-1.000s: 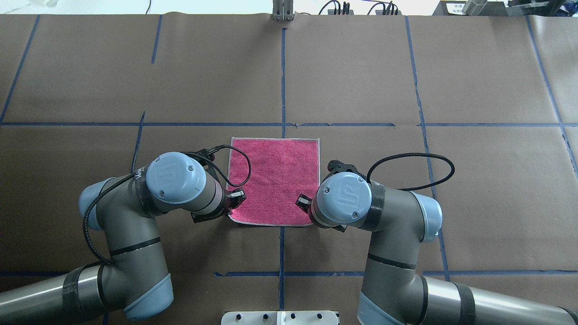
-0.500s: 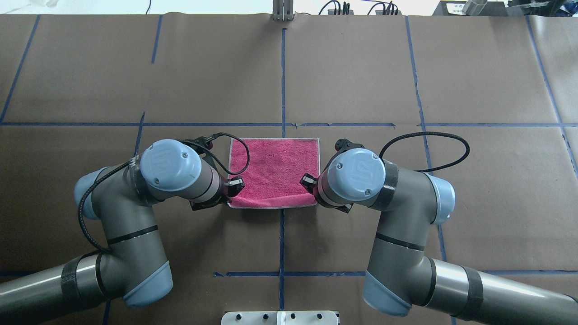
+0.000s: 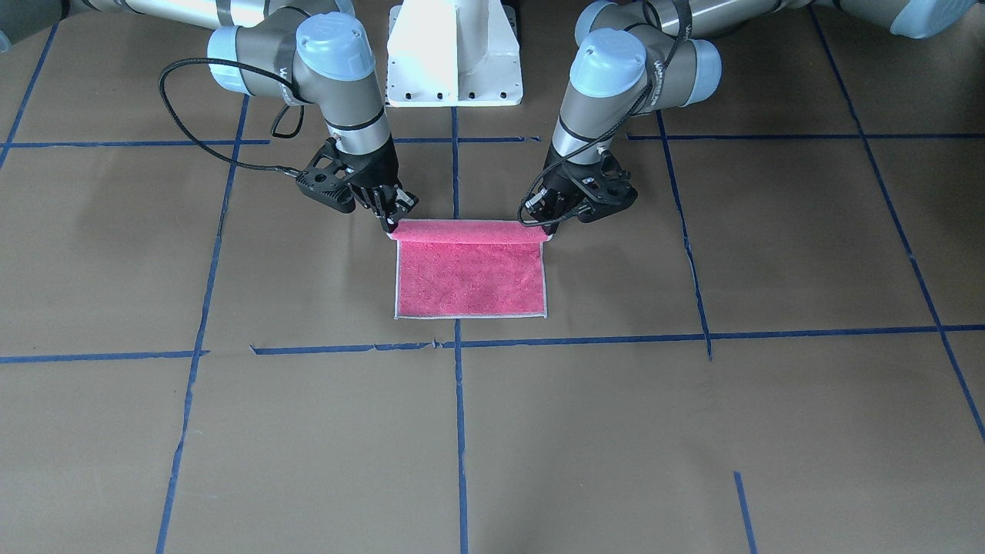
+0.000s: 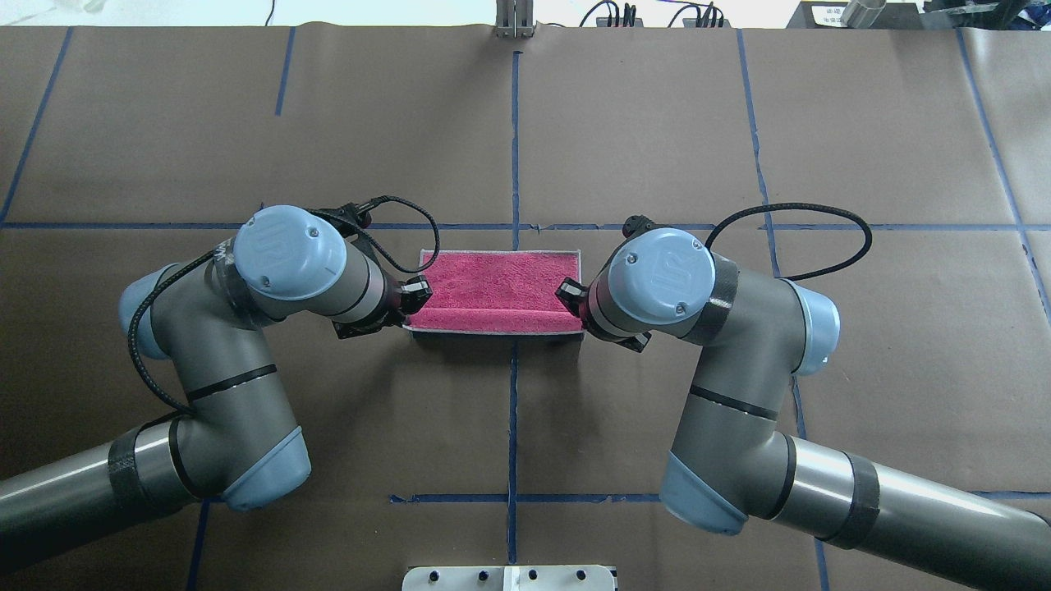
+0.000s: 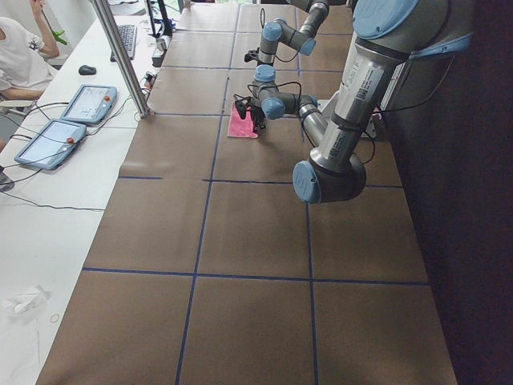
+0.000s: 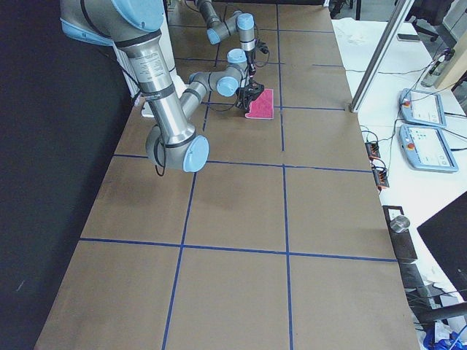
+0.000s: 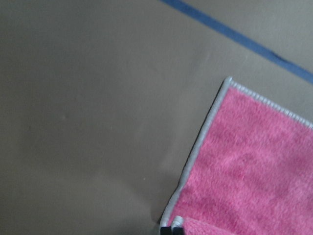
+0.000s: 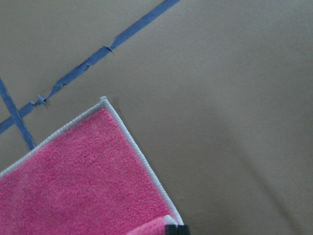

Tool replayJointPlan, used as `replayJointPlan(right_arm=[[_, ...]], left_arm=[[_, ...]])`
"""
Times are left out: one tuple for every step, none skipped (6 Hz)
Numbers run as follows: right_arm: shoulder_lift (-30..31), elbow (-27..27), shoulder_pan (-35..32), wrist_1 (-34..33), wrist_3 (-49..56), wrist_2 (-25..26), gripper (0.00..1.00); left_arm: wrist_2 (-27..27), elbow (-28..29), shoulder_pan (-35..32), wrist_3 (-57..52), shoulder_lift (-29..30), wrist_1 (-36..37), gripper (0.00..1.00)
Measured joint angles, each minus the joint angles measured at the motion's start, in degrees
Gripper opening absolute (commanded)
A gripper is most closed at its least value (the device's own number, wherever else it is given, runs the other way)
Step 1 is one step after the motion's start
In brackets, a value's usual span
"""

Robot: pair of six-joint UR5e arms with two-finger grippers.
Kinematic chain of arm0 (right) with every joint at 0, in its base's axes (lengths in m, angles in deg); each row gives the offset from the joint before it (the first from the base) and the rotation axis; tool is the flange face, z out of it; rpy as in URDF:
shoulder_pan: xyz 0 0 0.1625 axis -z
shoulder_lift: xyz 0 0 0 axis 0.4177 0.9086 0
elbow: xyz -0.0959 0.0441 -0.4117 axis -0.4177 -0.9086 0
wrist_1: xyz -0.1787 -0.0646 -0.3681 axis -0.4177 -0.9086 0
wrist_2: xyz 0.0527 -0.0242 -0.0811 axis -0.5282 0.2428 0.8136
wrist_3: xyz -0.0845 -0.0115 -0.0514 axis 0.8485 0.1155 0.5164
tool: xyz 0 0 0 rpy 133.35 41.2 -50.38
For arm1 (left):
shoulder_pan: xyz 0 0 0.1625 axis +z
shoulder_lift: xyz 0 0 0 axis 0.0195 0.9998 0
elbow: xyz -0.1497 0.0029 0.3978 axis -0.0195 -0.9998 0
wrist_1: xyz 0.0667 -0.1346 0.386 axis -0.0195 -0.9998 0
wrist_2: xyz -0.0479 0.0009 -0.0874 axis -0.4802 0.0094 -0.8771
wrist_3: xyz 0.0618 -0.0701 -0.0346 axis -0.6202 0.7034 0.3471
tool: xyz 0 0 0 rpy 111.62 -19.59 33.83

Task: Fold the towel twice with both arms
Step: 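Lift the near edge with both grippers and fold it toward the far edge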

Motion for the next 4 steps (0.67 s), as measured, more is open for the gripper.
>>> replayJointPlan(right_arm=[[-1.83, -1.88, -0.96, 0.04, 0.01, -0.03, 0.01], [-3.9, -5.38, -2.16, 1.11, 0.05, -0.21, 0.01], [-4.96, -9.11, -3.6, 3.93, 0.06, -0.6, 0.01], [-5.32, -11.74, -4.77, 6.43, 0.09, -1.08, 0.01]], left_arm=[[-0.01, 1.22, -0.6, -0.01, 1.17, -0.07, 0.0], [-0.01, 4.1, -1.3, 0.05, 2.97, -1.13, 0.0], [-0.01, 8.16, -2.19, 0.1, 4.44, -4.39, 0.0], [-0.01, 11.35, -2.81, 0.12, 5.12, -7.52, 0.0]])
